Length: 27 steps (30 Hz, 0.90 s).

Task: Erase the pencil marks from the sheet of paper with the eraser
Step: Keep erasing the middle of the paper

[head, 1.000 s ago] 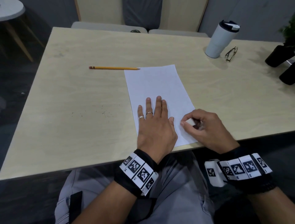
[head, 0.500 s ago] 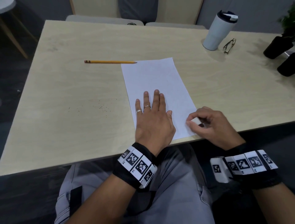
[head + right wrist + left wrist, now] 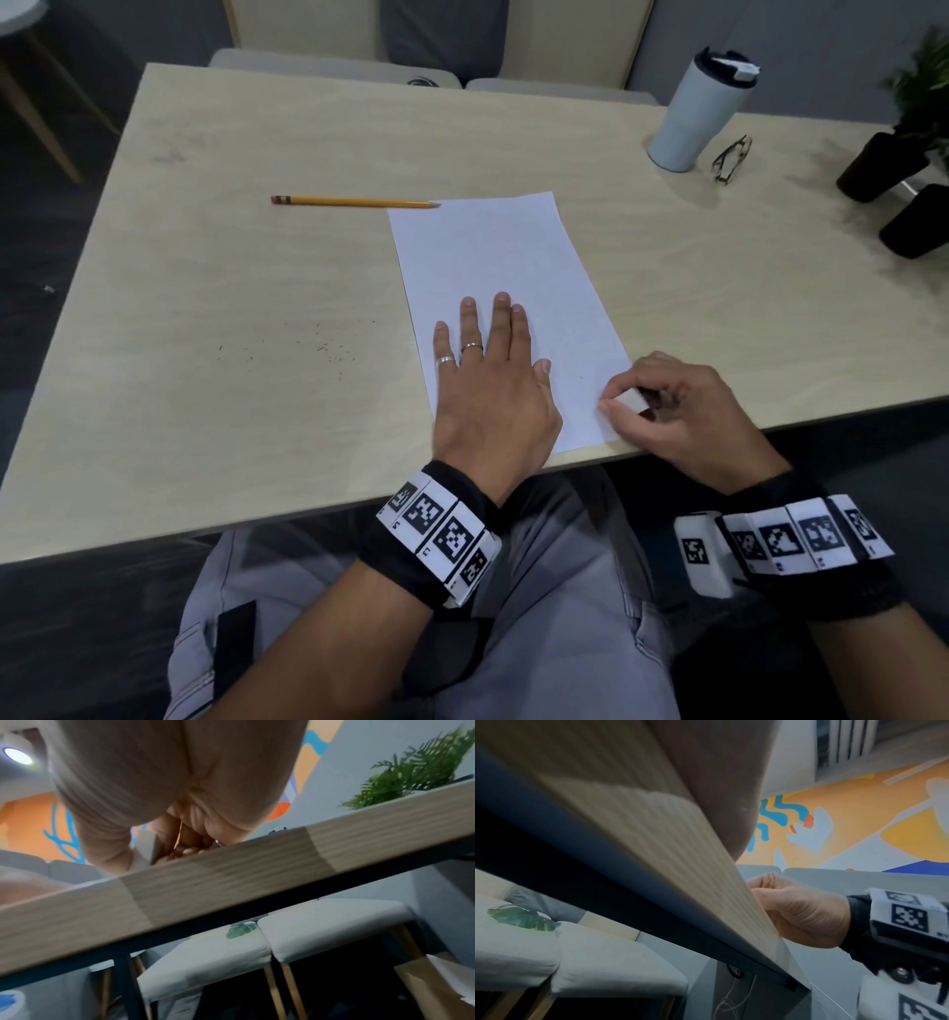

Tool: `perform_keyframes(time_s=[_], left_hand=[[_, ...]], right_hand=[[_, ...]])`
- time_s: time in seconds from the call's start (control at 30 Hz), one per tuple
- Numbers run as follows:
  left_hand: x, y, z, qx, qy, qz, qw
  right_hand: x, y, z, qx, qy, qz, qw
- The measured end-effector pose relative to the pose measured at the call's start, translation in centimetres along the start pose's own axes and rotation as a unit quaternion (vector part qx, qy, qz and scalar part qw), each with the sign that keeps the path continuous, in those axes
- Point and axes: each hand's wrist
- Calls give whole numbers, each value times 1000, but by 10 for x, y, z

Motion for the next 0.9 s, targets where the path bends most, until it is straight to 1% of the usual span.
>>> perform_keyframes(time_s=[0.07,0.1,0.17,0.23,0.3,0.37,0.4,0.43,0.5,0.57,0.6,0.67,0.73,0.8,0.9], left_hand=[[0,-1,0,-3,0,-2,1000],[0,-1,-1,-1,-1,-3,1000],[0,-1,0,4,-3,2,1000],[0,-2,1,16,-5,4,1000],[-1,-3,0,23,-6,6,1000],[0,-2,1,24,-9,4,1000],[1,-1,1,25,-15,1,1000],[2,0,1,25,-27,-1,999],[3,3,-1,30,-49,7,998],[2,7,-2,61,-58,18,996],[2,9,-1,87,-57,19,994],[4,11,1,141,-47,22,989],[18,17,5,159,-56,40,985],[42,20,11,137,-96,70,984],[72,6,18,69,-138,86,984]], right_hand=[[-11,-14,2,-29,28,6,999],[-11,-15,0,-35,26,7,999],[-1,-4,-3,-28,-7,1,1000],[6,8,-5,-6,-35,-22,999],[7,14,-9,47,-58,-79,994],[5,13,-19,101,-65,-123,985],[5,11,-24,117,-62,-133,982],[6,7,-29,121,-56,-138,981],[9,-2,-37,95,-45,-149,983],[14,-10,-40,66,-36,-150,986],[17,-12,-40,64,-35,-145,987],[19,-12,-42,73,-41,-135,987],[18,-12,-43,89,-48,-128,987],[17,-11,-44,104,-49,-112,987],[16,-8,-48,139,-68,-88,984]])
Point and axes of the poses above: each hand's wrist, its own z-axis away from the middle knuckle, its own y-axis out of the back of the hand, x = y × z, and after that the axes turned 12 degrees about -y, right-handed
